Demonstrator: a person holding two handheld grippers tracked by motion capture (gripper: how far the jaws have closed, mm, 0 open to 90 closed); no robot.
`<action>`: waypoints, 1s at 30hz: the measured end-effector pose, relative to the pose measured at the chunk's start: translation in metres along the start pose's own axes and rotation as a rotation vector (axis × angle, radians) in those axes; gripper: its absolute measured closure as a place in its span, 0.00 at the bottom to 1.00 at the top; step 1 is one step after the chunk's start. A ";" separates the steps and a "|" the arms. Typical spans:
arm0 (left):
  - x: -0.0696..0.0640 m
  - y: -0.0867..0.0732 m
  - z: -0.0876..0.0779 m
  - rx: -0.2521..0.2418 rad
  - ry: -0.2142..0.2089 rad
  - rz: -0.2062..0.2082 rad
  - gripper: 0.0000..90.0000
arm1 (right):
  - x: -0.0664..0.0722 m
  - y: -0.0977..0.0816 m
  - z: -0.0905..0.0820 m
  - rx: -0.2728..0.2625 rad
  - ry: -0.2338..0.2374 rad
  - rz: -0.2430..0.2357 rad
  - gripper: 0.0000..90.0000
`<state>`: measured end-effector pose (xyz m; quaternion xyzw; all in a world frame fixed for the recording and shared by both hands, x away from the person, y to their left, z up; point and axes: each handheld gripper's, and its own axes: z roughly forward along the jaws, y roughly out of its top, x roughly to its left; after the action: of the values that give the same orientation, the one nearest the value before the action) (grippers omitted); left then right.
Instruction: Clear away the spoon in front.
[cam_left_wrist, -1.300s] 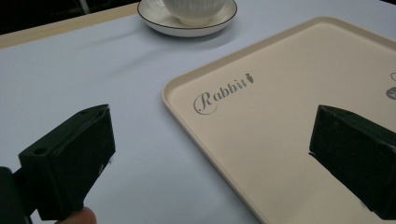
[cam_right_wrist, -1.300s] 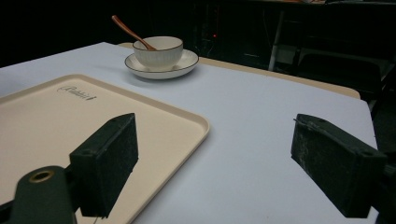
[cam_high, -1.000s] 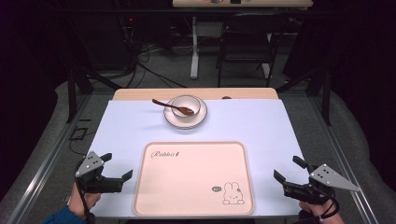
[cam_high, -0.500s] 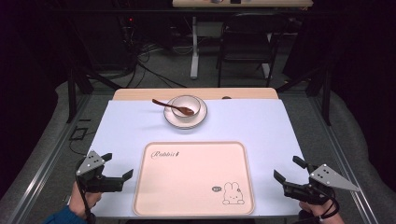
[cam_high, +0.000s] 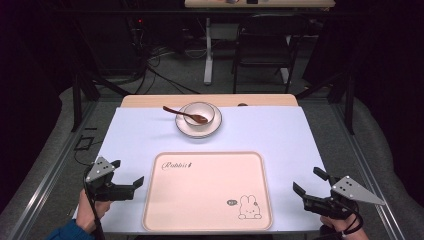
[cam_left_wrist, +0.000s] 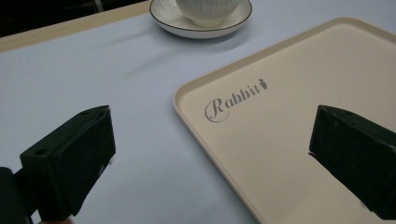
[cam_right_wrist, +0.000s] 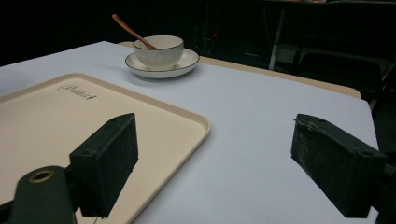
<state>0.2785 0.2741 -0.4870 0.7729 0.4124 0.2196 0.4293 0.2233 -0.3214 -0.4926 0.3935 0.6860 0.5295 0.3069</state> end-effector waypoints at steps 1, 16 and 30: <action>0.001 0.001 0.000 0.000 0.002 0.000 0.00 | 0.000 0.000 0.000 0.000 0.000 0.000 0.15; 0.006 0.024 0.023 0.010 0.005 0.012 0.00 | 0.000 0.000 0.000 0.002 -0.001 -0.001 0.15; 0.017 0.042 0.038 0.003 0.000 -0.013 0.00 | 0.000 0.000 0.000 0.002 -0.001 0.001 0.16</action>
<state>0.3334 0.2579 -0.4719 0.7708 0.4179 0.2163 0.4295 0.2234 -0.3216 -0.4928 0.3946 0.6861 0.5287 0.3067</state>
